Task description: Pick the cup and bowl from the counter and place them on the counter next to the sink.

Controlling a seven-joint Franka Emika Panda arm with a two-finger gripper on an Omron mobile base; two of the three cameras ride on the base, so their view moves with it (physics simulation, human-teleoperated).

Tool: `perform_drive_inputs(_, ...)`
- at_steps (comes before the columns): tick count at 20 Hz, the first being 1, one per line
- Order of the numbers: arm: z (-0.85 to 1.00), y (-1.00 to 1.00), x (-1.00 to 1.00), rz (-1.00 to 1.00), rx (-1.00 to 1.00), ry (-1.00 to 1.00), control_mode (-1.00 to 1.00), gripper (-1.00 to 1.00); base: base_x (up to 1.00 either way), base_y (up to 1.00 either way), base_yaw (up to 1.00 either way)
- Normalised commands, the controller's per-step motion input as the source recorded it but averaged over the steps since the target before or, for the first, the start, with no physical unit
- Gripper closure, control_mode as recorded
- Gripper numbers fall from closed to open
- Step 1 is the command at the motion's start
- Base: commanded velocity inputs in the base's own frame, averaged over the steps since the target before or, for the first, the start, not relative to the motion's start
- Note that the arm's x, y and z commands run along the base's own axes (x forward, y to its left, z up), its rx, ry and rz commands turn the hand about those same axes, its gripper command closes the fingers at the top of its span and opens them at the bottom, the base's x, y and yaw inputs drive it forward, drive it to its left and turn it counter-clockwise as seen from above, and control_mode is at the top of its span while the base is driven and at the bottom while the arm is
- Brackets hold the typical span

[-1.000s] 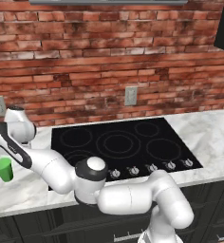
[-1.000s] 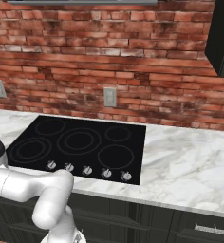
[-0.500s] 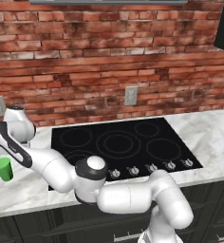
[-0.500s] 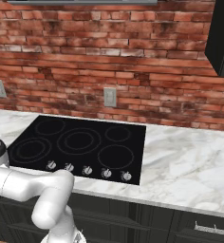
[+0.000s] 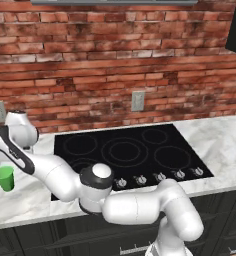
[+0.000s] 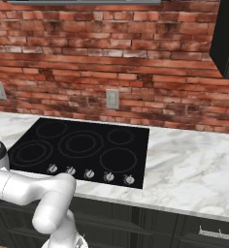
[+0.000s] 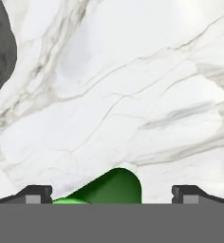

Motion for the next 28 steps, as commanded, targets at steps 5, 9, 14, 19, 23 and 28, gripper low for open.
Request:
perform_drive_inputs(5,-0.01,-0.23,-0.27,-0.02,0.04,0.0,-1.0,-1.0,0.0,0.0,0.0)
perform_drive_inputs(9,-0.06,-0.28,-0.31,-0.02,0.04,0.0,-1.0,-1.0,0.0,0.0,0.0)
perform_drive_inputs(14,-0.47,-0.1,-0.18,-0.03,0.03,0.0,-1.0,-1.0,0.0,0.0,0.0)
perform_drive_inputs(19,-0.66,0.0,-0.01,-0.04,0.0,0.0,-1.0,-1.0,0.0,0.0,0.0)
perform_drive_inputs(23,-0.47,0.0,0.07,-0.06,0.0,0.0,-1.0,-1.0,0.0,0.0,0.0)
perform_drive_inputs(28,0.0,0.0,0.0,0.0,0.0,0.0,-1.0,1.0,0.0,0.0,0.0)
